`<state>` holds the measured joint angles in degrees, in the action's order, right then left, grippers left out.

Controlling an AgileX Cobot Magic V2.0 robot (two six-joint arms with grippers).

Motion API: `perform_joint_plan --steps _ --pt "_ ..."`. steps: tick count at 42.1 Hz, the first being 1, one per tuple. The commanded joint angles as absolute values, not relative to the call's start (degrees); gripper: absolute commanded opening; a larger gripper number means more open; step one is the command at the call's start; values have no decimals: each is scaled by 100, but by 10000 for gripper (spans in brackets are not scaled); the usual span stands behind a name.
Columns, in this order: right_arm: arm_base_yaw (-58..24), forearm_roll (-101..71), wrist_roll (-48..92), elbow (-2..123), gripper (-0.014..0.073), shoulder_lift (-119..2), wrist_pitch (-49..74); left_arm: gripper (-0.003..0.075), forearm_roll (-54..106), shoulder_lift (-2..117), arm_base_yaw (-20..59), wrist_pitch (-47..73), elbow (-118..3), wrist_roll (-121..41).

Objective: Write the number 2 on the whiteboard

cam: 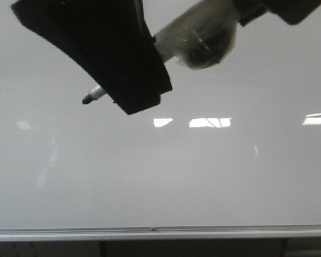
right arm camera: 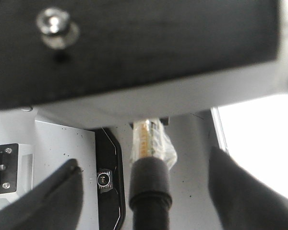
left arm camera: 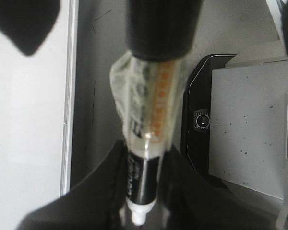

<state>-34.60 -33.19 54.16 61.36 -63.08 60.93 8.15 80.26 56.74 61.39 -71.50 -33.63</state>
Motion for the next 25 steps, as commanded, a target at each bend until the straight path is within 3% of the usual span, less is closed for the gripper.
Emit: perform_joint_plan --steps 1,14,25 --pt "-3476 -3578 5586 6319 419 -6233 6006 -20 928 7854 5710 5914 -7351 -3360" --pt "-3476 -3572 5665 6319 265 -6233 6059 -20 928 7854 5710 5894 -7351 -3360" --pt "-3476 -3444 5665 6319 69 -6233 6078 -20 928 7854 5710 5837 -7351 -3360"
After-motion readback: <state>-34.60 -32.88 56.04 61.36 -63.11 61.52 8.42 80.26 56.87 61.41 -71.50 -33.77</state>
